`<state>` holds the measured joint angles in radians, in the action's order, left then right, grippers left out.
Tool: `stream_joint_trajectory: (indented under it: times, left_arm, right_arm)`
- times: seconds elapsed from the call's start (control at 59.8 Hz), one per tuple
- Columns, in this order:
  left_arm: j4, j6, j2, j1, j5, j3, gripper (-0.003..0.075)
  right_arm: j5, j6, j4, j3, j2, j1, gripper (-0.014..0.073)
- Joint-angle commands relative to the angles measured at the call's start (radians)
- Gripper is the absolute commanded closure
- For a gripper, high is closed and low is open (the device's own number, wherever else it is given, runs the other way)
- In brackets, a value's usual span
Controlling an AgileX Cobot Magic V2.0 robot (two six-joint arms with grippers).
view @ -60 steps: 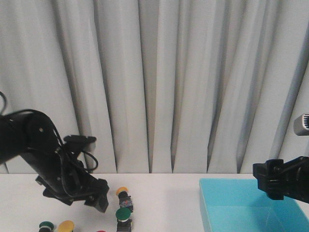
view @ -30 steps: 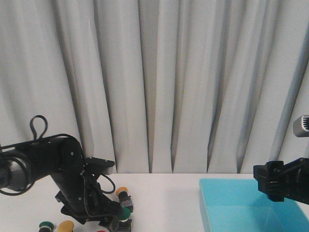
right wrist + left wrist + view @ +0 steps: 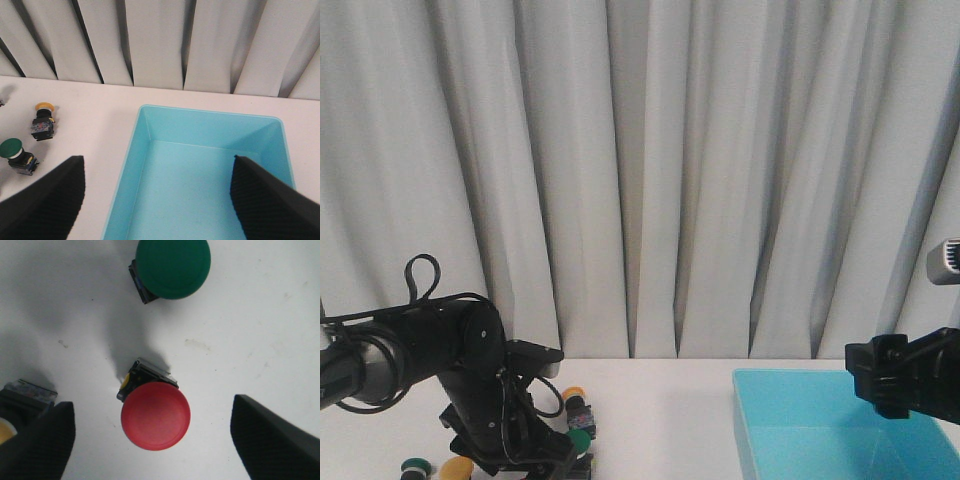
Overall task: Pick red and yellow buttons and place in box
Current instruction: 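Close the left gripper on the red-capped button's cap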
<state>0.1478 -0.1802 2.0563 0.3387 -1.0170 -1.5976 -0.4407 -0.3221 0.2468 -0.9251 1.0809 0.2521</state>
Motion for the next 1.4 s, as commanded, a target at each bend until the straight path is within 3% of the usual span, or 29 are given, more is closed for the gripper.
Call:
stream_joint_trajectory:
  times: [0.0,0.636,0.853,1.187,1.388]
  left_arm:
    - [0.012,0.01,-0.047,0.005,0.013,-0.027,0.0127]
    - [0.012,0.01,0.003,0.005,0.002,-0.027,0.0141]
    - [0.012,0.01,0.003,0.005,0.019,-0.027,0.0257]
    - [0.011,0.01,0.024,0.005,0.008,-0.027,0.0538]
    - [0.011,0.01,0.024,0.005,0.011,-0.027,0.0603]
  right_arm:
    - [0.055,0.007,0.011,-0.034,-0.014,0.0,0.0026]
    - [0.044,0.008,0.011,-0.034,-0.014,0.0,0.0026]
    - [0.044,0.009,0.011,-0.034,-0.014,0.0,0.0026]
    - [0.044,0.009,0.011,-0.034,-0.014,0.0,0.0026]
    - [0.044,0.009,0.013,-0.034,-0.014,0.0,0.0026]
